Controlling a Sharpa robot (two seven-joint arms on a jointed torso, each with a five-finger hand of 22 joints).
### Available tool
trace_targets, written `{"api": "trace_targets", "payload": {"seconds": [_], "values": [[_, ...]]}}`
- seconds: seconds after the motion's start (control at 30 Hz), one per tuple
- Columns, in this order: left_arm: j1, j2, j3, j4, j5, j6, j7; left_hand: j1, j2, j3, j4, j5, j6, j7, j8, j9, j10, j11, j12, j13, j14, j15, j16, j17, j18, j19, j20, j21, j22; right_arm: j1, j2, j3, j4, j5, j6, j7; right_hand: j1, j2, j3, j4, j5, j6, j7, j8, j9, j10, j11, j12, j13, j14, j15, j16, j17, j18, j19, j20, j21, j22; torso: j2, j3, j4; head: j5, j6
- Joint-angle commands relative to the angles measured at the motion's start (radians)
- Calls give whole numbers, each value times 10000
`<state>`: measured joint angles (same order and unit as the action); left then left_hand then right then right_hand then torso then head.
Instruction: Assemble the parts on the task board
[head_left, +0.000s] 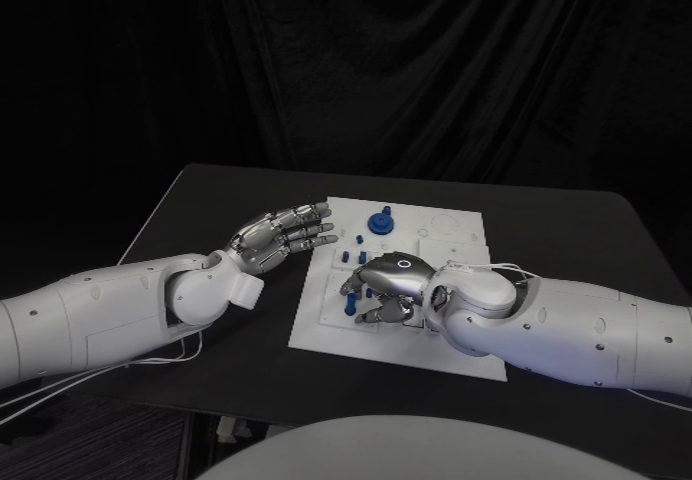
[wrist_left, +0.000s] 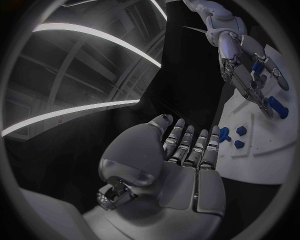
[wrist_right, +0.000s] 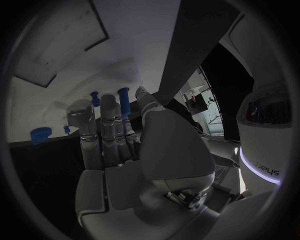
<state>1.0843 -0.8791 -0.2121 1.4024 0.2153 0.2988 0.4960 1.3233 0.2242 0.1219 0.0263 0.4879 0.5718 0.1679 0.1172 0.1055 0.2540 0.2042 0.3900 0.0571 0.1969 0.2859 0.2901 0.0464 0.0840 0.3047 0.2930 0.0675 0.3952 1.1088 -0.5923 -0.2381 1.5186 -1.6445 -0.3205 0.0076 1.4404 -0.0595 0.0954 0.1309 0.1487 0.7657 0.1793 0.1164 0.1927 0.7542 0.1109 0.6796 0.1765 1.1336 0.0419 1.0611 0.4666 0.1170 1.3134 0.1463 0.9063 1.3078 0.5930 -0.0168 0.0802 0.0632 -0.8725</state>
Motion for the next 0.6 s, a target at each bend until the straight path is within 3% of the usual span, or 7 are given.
{"api": "trace_targets", "payload": {"seconds": [0.03, 0.3, 0.6], "values": [[-23, 15, 11, 5, 1, 146, 74, -80, 11, 54, -6, 37, -26, 189, 45, -13, -31, 22, 18, 1, -30, 37, 22, 3, -137, 39, -15, 6, -10, -14, 20, 7, 46, 212, -115, 226, 32, 125, -9, -58, 84, 155, 42, 70, 25, 77, 33, 72, 31, -12, -56, 21, -14, 92, 6, -69, 43, 961, 0, -3, -1, -26, -2], [-29, 32, 11, -1, 1, 159, 58, -80, 11, 54, -6, 37, -26, 189, 45, -13, -31, 22, 18, 1, -30, 37, 22, 3, -137, 39, -15, 6, -10, -15, 33, 7, 70, 413, -72, 350, 185, 209, 89, -95, 207, 773, 65, 254, 146, 25, 126, -56, 0, -18, 17, 8, -39, 93, -10, -16, -5, 951, 18, 16, 30, -34, -2], [-32, -4, 11, 11, 1, 153, 40, -101, 1, 81, -6, 35, -23, 189, 51, -12, -34, 20, 21, 1, -35, 37, 25, 3, -136, 34, -15, 3, -22, -15, -40, 6, 108, 509, -215, 444, 270, 247, 214, -64, 291, 1298, -74, 396, 302, 290, 31, -190, -70, 45, -55, 42, -44, 78, 75, -57, 161, 992, 15, -6, 41, -27, -2]]}}
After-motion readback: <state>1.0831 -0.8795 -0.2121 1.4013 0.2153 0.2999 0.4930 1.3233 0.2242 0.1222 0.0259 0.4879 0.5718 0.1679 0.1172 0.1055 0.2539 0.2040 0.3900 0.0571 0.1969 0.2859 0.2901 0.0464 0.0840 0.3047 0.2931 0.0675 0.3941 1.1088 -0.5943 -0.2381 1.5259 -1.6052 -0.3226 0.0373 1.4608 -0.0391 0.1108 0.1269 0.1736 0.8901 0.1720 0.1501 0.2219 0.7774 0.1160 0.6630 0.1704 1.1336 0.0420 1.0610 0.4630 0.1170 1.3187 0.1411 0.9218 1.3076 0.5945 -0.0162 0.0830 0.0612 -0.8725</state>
